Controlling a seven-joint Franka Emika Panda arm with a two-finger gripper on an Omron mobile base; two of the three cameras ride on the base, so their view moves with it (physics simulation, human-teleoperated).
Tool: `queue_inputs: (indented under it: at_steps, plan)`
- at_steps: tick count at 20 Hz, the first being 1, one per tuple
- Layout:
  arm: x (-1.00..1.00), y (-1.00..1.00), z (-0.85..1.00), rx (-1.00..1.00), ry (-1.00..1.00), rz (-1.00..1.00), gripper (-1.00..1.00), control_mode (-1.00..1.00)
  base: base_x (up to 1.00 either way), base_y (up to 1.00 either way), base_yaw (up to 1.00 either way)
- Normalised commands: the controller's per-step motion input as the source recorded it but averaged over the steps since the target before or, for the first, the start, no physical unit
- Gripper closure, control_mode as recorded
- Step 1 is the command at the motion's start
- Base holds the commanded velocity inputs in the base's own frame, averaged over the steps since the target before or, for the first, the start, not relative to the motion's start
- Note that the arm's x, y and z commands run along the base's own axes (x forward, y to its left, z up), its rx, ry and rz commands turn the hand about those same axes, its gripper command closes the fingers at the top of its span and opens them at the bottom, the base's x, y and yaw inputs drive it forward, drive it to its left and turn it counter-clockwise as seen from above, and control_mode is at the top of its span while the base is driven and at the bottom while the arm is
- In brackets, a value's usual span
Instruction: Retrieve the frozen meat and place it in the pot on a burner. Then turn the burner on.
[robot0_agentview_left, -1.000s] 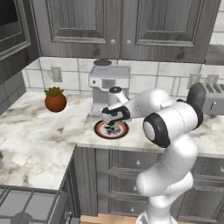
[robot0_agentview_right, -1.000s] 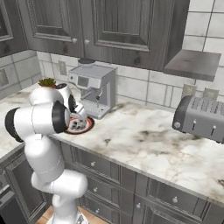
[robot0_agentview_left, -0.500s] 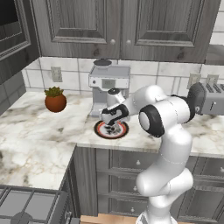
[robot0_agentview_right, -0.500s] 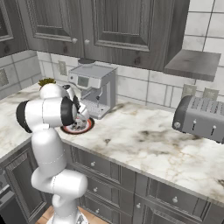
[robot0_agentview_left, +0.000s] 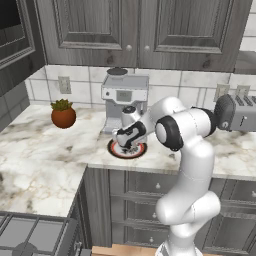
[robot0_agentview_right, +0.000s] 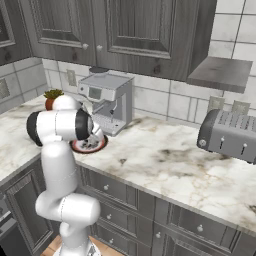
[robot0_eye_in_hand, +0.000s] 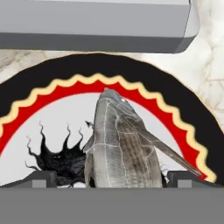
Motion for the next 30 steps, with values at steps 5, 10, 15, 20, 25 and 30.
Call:
queue_inputs:
  at_steps: [5, 10, 15, 20, 25, 30]
  plan:
    - [0.12, 0.0, -0.38, 0.0, 0.04, 0.0, -1.0, -1.0, 0.0, 0.0, 0.0]
    - [0.01, 0.0, -0.17, 0.0, 0.0, 0.0, -1.0, -1.0, 0.0, 0.0, 0.0]
    - [0.0, 0.0, -0.17, 0.0, 0.0, 0.0, 1.0, -1.0, 0.0, 0.0, 0.0]
    - [0.0, 0.0, -0.02, 0.0, 0.0, 0.0, 1.0, -1.0, 0.0, 0.0, 0.0]
    - [-0.09, 0.0, 0.12, 0.0, 0.01, 0.0, 1.0, -1.0, 0.0, 0.0, 0.0]
    - [-0.65, 0.0, 0.37, 0.0, -0.06, 0.0, 1.0, -1.0, 0.0, 0.0, 0.0]
